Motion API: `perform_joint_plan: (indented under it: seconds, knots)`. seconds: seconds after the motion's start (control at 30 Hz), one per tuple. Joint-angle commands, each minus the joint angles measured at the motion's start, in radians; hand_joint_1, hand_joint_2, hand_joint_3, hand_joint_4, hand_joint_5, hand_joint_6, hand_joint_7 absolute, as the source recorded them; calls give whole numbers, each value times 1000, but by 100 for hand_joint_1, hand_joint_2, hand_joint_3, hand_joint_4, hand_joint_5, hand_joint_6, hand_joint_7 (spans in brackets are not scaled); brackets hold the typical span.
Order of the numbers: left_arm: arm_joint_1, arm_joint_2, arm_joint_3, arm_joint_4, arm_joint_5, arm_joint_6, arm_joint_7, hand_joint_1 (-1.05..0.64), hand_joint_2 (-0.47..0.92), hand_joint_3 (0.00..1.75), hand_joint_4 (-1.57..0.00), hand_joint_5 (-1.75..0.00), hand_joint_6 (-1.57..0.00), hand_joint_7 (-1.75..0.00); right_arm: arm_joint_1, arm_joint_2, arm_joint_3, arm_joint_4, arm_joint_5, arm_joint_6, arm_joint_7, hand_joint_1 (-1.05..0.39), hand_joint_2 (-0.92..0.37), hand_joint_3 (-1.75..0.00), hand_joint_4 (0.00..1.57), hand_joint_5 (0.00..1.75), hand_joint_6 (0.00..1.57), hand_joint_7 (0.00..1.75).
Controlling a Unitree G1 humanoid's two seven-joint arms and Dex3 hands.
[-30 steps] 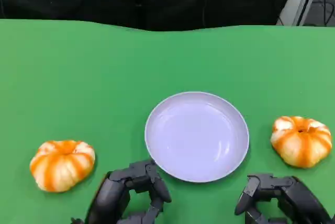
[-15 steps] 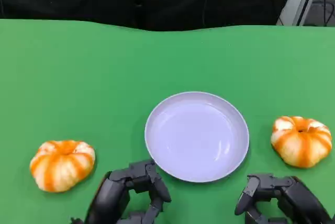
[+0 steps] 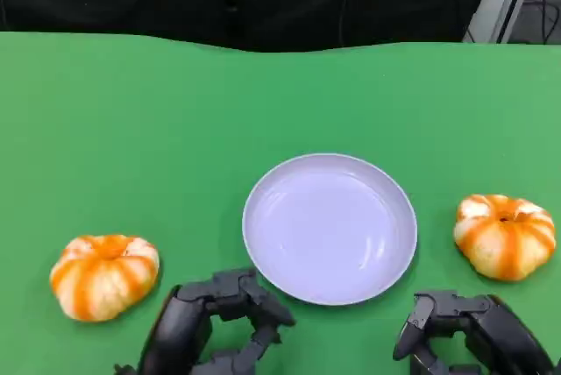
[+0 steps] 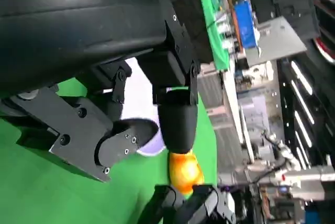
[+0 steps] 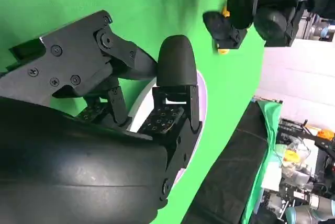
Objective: Grasp the bread from the table and place it into the plate.
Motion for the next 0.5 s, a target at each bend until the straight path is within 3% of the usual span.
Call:
perform_joint_plan:
  seconds: [0.03,0.07,0.1,0.27,0.4,0.5]
  knots:
    - [-9,18,4,-31,-9,-17,5,-26,91,22,-103,-21,-107,-1,-4,-10,-8,1,2,7,-10,-14,-64,-91,83,146,86,115]
    - [1,21,-1,-60,-24,1,-5,-34,92,16,-91,-11,-89,-1,-5,-10,-8,3,2,6,-11,-13,-64,-91,83,146,86,116]
    - [8,24,-5,-83,-34,17,-12,-38,92,14,-86,-6,-82,0,-5,-10,-8,4,2,7,-12,-13,-63,-92,83,145,86,116]
    - [36,40,-13,-195,-51,65,-20,-58,92,16,-68,0,-55,0,-11,-9,-6,12,5,-1,-7,-12,-63,-93,82,145,85,116]
    - [37,48,-18,-235,-96,86,-49,-72,92,27,-54,0,-37,0,-13,-9,-6,21,10,-2,-2,-12,-63,-93,82,145,85,116]
    - [40,54,-19,-261,-132,104,-69,-74,92,30,-51,0,-34,0,-13,-9,-6,19,7,-2,-4,-12,-63,-93,82,145,85,117]
